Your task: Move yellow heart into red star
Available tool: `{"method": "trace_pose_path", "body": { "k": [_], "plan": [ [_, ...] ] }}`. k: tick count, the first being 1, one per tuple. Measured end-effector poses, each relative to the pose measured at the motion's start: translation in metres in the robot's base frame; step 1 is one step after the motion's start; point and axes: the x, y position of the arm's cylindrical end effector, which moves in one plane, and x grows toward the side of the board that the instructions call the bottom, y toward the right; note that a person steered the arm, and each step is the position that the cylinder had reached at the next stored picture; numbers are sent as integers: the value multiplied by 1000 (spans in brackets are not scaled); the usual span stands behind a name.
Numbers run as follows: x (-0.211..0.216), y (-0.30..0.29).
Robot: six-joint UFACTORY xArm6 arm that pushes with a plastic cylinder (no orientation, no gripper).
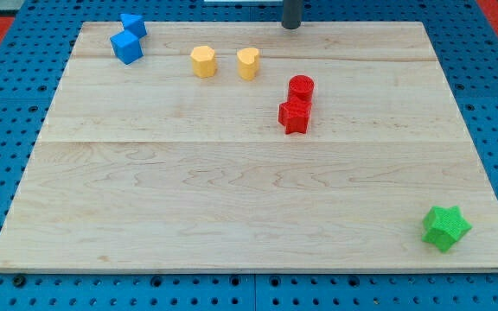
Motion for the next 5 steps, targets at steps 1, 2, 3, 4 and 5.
{"method": "trace_pose_path", "body": {
  "k": [1, 2, 3, 4, 5],
  "plan": [
    [2, -14],
    [2, -68],
    [24, -105],
    [72, -92],
    [90, -66]
  ]
}}
